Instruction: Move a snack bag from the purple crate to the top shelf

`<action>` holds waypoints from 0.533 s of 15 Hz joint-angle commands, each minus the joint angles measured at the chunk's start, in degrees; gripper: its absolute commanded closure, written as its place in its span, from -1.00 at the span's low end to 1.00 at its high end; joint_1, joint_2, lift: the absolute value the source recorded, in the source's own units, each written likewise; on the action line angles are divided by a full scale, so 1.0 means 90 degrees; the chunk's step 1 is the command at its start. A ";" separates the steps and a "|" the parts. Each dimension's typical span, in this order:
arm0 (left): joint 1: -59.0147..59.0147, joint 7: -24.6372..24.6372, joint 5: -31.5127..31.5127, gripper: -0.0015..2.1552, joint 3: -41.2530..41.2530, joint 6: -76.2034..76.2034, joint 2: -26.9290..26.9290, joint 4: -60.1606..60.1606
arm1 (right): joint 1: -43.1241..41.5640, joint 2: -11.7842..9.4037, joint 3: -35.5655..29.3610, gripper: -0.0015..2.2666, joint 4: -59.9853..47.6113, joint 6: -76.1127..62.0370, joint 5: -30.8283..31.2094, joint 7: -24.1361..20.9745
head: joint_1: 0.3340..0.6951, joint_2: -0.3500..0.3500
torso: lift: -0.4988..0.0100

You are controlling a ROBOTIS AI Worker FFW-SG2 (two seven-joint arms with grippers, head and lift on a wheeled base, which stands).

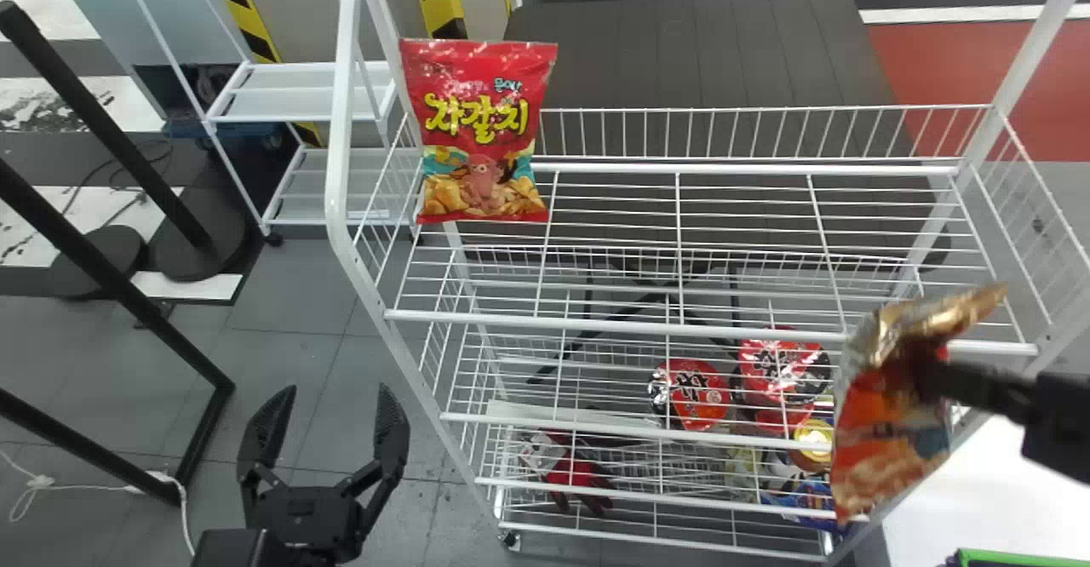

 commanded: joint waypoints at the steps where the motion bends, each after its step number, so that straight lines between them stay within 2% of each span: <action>1: 0.0036 0.0006 -0.0001 -0.89 0.0012 0.0007 0.0007 -0.0036 | -0.0622 0.0006 0.0164 0.98 -0.0084 0.0014 -0.0347 -0.0346 | 1.00 0.44 | 0.96; 4: 0.0055 0.0006 -0.0001 -0.89 0.0061 0.0007 0.0017 -0.0036 | -0.1150 0.0006 0.0262 0.99 -0.0074 0.0014 -0.0836 -0.0726 | 1.00 0.49 | 0.96; 8: 0.0045 -0.0004 -0.0001 -0.89 0.0080 0.0104 0.0027 -0.0026 | -0.1530 0.0006 0.0565 0.99 0.0239 0.0014 -0.0894 -0.0844 | 1.00 0.59 | 0.96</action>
